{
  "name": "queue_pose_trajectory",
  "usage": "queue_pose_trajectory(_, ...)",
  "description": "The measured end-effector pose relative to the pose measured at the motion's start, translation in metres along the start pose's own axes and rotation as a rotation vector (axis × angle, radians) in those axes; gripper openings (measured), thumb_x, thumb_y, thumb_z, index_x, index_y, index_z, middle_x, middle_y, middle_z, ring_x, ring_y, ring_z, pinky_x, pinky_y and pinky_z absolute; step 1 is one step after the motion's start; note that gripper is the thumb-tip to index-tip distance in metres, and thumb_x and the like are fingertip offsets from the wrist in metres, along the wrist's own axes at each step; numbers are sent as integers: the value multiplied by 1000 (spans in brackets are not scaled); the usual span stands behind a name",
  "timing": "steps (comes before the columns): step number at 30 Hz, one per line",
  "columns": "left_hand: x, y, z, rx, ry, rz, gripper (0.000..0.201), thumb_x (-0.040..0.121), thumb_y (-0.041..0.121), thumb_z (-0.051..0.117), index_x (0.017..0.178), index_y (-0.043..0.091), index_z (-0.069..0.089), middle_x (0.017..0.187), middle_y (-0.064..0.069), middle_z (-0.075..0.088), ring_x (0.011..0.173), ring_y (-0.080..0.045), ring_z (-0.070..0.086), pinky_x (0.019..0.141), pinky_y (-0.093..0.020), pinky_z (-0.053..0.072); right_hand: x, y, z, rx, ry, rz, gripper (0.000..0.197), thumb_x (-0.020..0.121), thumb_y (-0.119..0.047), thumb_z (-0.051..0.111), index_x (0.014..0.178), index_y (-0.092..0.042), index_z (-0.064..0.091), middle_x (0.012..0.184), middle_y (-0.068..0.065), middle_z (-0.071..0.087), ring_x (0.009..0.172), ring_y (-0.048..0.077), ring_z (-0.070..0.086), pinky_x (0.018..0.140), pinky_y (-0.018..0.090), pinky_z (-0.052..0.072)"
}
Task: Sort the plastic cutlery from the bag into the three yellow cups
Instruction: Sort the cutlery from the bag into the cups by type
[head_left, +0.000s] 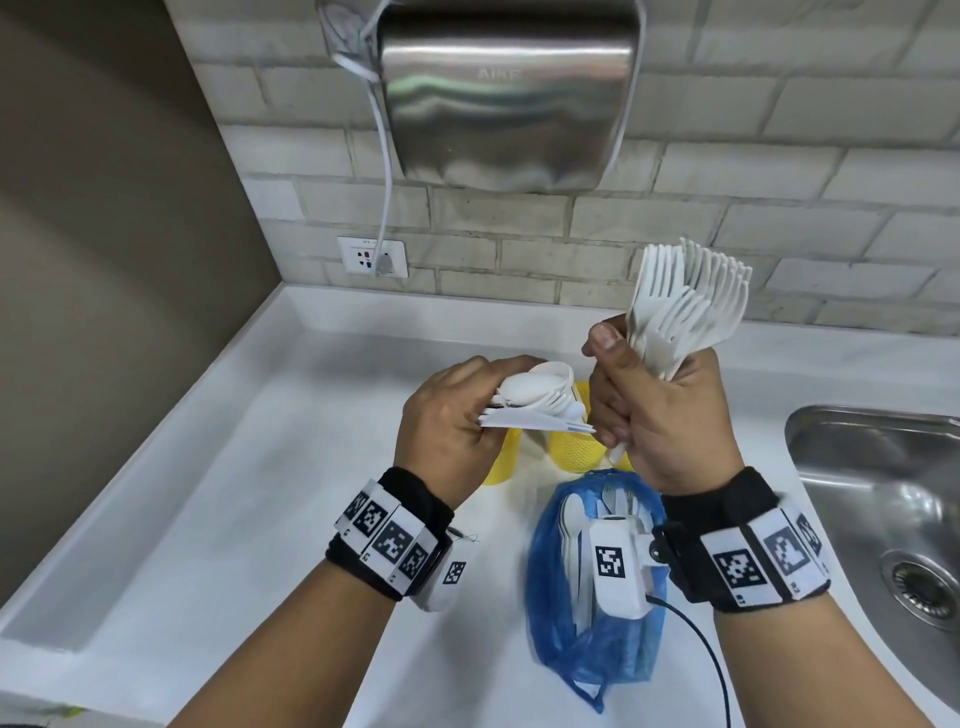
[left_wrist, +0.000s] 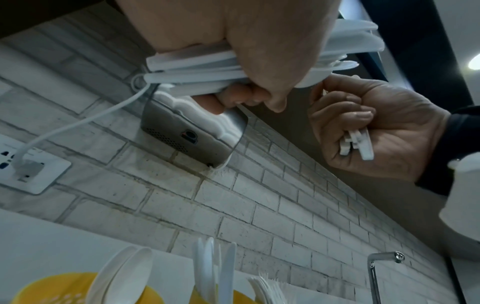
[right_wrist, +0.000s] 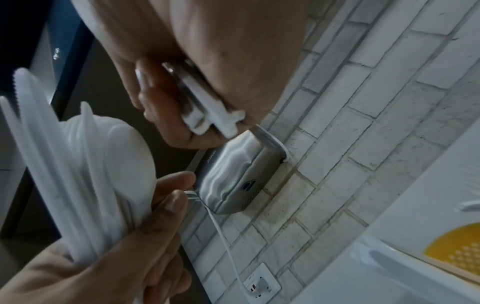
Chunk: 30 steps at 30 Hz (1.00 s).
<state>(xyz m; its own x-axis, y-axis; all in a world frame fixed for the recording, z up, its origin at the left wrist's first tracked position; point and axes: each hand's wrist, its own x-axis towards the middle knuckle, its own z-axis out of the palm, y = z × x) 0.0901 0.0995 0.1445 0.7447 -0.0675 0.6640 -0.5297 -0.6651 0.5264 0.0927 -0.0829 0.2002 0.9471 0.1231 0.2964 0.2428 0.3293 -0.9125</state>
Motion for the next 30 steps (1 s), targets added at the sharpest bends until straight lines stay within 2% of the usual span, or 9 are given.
queue_pose_trajectory(3,1,1,-1,17,-5,-18,49,79,0,70,118,31,70,85,10,64,77,-18,60,68,-32,51,-1,0,-5,-62,-54,-14,16,91,-18,69,79,-9,63,46,-2,39,35,16,27,42,23,31)
queue_pose_trajectory(6,2,-1,-1,87,-2,-52,54,76,-1,69,118,33,67,89,8,68,82,-21,64,70,-36,53,-1,-5,-9,-206,-92,-17,17,85,-21,81,75,-15,69,50,8,42,37,19,29,41,27,28)
queue_pose_trajectory(10,2,-5,-4,265,-12,-34,58,68,-4,70,115,29,69,83,6,66,75,-25,61,70,-35,48,-1,-14,-16,-469,-119,-15,13,86,-9,78,76,-8,70,46,-13,55,38,5,42,45,17,36)
queue_pose_trajectory(13,3,-5,-3,322,-26,-28,52,68,-2,70,110,29,68,81,6,64,73,-25,59,67,-32,42,0,-17,-22,-518,-199,42,12,87,-6,77,76,-10,72,48,-17,58,42,2,52,50,8,38)
queue_pose_trajectory(19,3,-2,-2,333,-42,-42,42,68,-3,70,103,20,70,78,4,64,68,-24,55,59,-28,39,-2,-15,-21,-545,-246,3,15,89,4,73,84,-10,71,52,-22,60,49,-3,58,54,5,41)
queue_pose_trajectory(22,5,2,-3,314,-22,-36,35,71,4,63,102,19,70,78,3,64,70,-22,51,59,-27,37,-2,-9,-22,-429,-210,-21,24,89,-2,75,77,-23,72,62,-6,66,45,5,51,49,16,41)
queue_pose_trajectory(25,6,4,-4,307,-2,-33,34,72,7,60,102,18,70,79,2,65,73,-18,45,60,-28,38,-2,-6,-23,-336,-219,19,5,88,-15,73,83,-15,70,59,27,47,41,33,32,41,39,31)
queue_pose_trajectory(28,7,1,-5,330,-10,-43,40,68,-1,70,103,18,70,80,2,66,74,-17,43,61,-28,38,0,-6,-27,-314,-246,41,13,85,-23,77,88,-12,71,55,13,47,41,25,33,41,44,31)
queue_pose_trajectory(30,6,1,-5,335,-22,-30,37,70,2,70,103,19,70,79,2,66,73,-17,44,60,-30,43,1,-9,-25,-332,-262,30,9,84,-23,79,81,-18,72,58,14,51,42,25,34,41,44,32)
